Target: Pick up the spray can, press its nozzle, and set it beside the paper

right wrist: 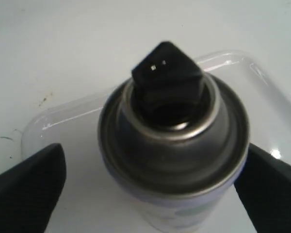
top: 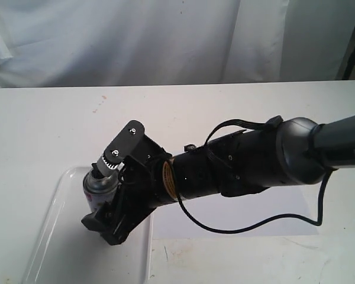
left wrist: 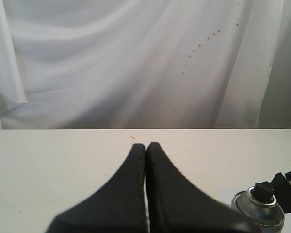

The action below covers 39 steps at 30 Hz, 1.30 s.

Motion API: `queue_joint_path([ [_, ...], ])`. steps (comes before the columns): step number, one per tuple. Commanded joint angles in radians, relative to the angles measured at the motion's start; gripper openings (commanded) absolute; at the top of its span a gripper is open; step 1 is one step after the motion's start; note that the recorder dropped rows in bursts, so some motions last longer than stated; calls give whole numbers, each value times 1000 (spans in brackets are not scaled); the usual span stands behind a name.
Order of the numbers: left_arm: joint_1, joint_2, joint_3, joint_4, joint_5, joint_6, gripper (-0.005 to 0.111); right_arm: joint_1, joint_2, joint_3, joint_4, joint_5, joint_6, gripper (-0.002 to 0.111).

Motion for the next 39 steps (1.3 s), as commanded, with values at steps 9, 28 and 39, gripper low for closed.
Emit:
queue_joint_path([
  [9, 2, -5, 3, 3, -9, 0, 0, -116, -81, 43, -397, 2, 431, 85],
  [28, 2, -5, 3, 3, -9, 4, 0, -581, -377, 338, -397, 381, 811, 0],
  [39, 2, -5, 3, 3, -18, 1, 0, -674, -683, 481, -397, 827, 1019, 0],
])
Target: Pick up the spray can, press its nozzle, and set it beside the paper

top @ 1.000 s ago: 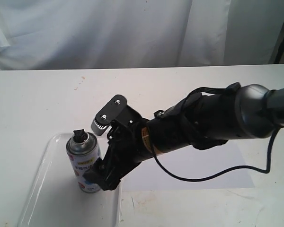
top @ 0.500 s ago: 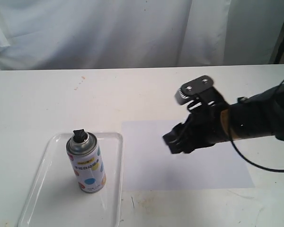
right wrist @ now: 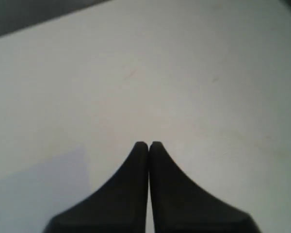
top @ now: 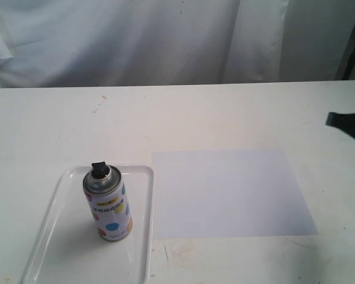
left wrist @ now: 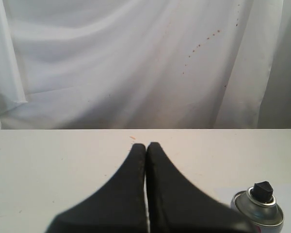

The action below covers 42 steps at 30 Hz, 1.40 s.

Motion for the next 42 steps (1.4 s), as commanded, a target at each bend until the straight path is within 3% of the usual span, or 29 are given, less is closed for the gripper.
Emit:
queue_joint_path([
  [1, 2, -5, 3, 3, -20, 1, 0, -8, -136, 41, -2, 133, 46, 0],
  [12, 2, -5, 3, 3, -20, 3, 0, 41, -403, 22, -2, -23, 44, 0],
  [14, 2, -5, 3, 3, -20, 3, 0, 50, -422, -6, -2, -140, -33, 0],
  [15, 2, -5, 3, 3, -20, 1, 0, 49, -419, -36, -2, -364, -236, 0],
  [17, 2, -5, 3, 3, -20, 1, 0, 49, -402, -54, -2, -598, -431, 0],
  [20, 2, -5, 3, 3, -20, 1, 0, 49, -359, -69, -2, -884, -557, 0],
  [28, 2, -5, 3, 3, -20, 3, 0, 43, -137, -67, -2, -964, -302, 0],
  [30, 2, -5, 3, 3, -20, 3, 0, 43, -91, -71, -2, -949, -290, 0],
  [35, 2, -5, 3, 3, -20, 3, 0, 67, -83, -71, -2, -640, -325, 0],
  [40, 2, -5, 3, 3, -20, 3, 0, 114, -68, -57, -2, -147, -532, 0],
  [42, 2, -5, 3, 3, -20, 3, 0, 137, -38, -55, 111, 111, -773, 0],
])
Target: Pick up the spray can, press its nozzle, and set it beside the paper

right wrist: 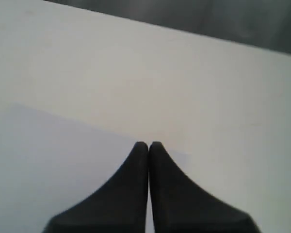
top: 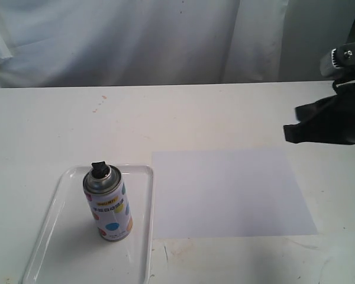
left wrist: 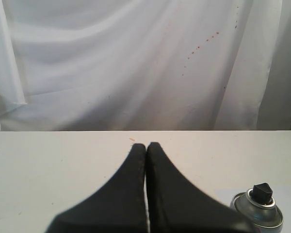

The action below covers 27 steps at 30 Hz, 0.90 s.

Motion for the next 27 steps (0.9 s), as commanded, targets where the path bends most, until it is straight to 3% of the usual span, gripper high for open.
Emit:
queue_joint_path([
  [1, 2, -5, 3, 3, -14, 3, 0, 50, 63, -10, 270, 567, -543, 0],
  [2, 2, -5, 3, 3, -14, 3, 0, 56, 130, -74, 548, 738, -915, 0],
  [4, 2, -5, 3, 17, -18, 3, 0, 39, 163, -142, 743, 751, -1041, 0],
  [5, 2, -5, 3, 17, -18, 3, 0, 37, 170, -208, 958, 721, -1185, 0],
  [7, 2, -5, 3, 22, -16, 6, 0, 37, 167, -252, 1189, 716, -1409, 0],
  [12, 2, -5, 3, 22, -16, 6, 0, -55, 158, -299, 2021, 877, -2182, 0],
  [17, 2, -5, 3, 22, -16, 4, 0, -234, 102, -236, 2518, 805, -2458, 0],
  [20, 2, -5, 3, 22, -16, 4, 0, -303, -18, -121, 2631, 586, -2512, 0],
  [27, 2, -5, 3, 22, -16, 4, 0, -319, -362, 171, 2835, 166, -2594, 0],
])
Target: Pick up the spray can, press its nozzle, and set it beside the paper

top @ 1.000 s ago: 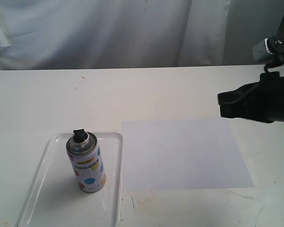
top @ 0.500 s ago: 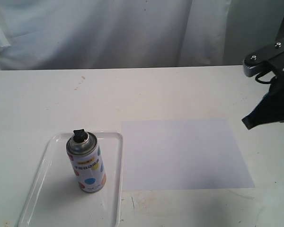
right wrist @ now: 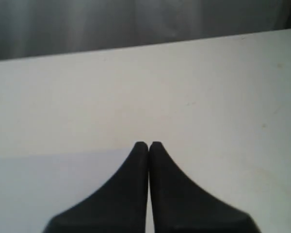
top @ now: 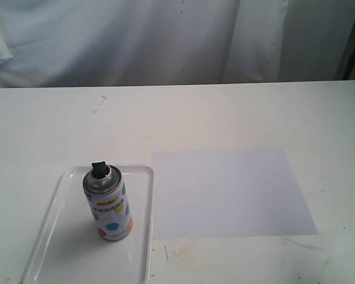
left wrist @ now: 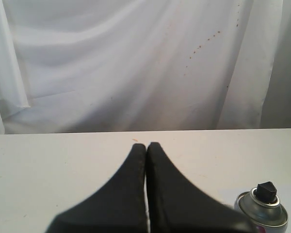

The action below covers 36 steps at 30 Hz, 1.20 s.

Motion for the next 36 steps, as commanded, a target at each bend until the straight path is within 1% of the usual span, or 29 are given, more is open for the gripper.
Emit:
queue_joint_path([
  [1, 2, -5, 3, 4, -16, 2, 0, -4, -211, 159, 117, -217, -39, 0],
  [2, 2, -5, 3, 4, -16, 2, 0, -4, -246, 188, 121, -240, -39, 0],
  [4, 2, -5, 3, 4, -18, 2, 0, 19, -401, 270, 117, -290, -39, 0],
  [8, 2, -5, 3, 4, -22, 2, 0, 72, -667, 349, 121, -295, -49, 0],
  [14, 2, -5, 3, 4, -22, -1, 0, 84, -843, 418, 131, -287, -26, 0],
  [36, 2, -5, 3, 0, -22, -2, 0, 84, -860, 427, 131, -288, -16, 0],
])
